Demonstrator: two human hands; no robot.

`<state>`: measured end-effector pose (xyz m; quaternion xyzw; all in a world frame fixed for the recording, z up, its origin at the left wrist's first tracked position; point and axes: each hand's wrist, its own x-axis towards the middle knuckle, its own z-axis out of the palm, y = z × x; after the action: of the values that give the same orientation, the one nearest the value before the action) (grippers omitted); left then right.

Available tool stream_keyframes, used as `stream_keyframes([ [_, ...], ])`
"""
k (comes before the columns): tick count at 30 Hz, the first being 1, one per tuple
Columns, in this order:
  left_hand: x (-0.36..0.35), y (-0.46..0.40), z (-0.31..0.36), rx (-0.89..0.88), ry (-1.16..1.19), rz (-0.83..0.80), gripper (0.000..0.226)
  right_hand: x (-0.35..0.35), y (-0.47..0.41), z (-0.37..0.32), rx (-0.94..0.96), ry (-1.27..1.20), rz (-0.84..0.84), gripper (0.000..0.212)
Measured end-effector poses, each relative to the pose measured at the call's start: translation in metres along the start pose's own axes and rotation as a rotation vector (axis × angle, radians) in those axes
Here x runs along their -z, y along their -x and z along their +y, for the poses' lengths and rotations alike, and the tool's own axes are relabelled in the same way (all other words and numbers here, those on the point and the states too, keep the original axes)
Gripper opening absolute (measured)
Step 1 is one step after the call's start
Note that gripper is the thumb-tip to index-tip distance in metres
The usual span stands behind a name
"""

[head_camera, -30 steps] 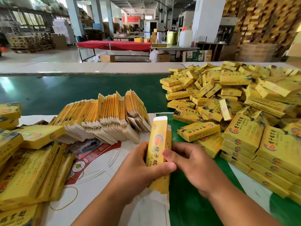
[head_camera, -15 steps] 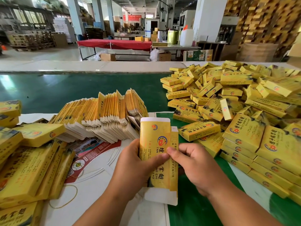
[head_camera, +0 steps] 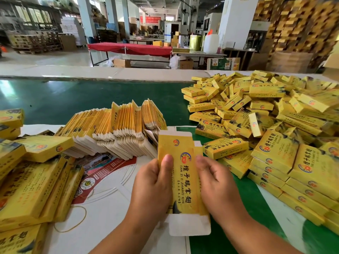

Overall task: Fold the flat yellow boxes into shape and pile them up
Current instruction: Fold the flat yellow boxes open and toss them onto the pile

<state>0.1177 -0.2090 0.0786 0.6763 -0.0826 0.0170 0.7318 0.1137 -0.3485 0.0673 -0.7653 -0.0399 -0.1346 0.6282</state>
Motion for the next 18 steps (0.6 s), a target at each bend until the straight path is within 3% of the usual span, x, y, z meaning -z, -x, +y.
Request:
stream_keyframes([
  [4,-0.0054,0.0034,-0.0013,-0.016,-0.017,-0.041,0.041,0.0047,-0.0047,0.0,0.019,0.013,0.051,0.037],
  [11,-0.0005,-0.0009,-0.0014,-0.092,-0.094,0.204,0.038,-0.0003,-0.0008,-0.0061,0.076,0.071,0.042,0.044],
  [18,-0.0009,-0.0045,-0.0069,-0.039,-0.2,0.187,0.032,0.0007,0.0008,-0.0052,0.076,0.026,0.12,0.051],
])
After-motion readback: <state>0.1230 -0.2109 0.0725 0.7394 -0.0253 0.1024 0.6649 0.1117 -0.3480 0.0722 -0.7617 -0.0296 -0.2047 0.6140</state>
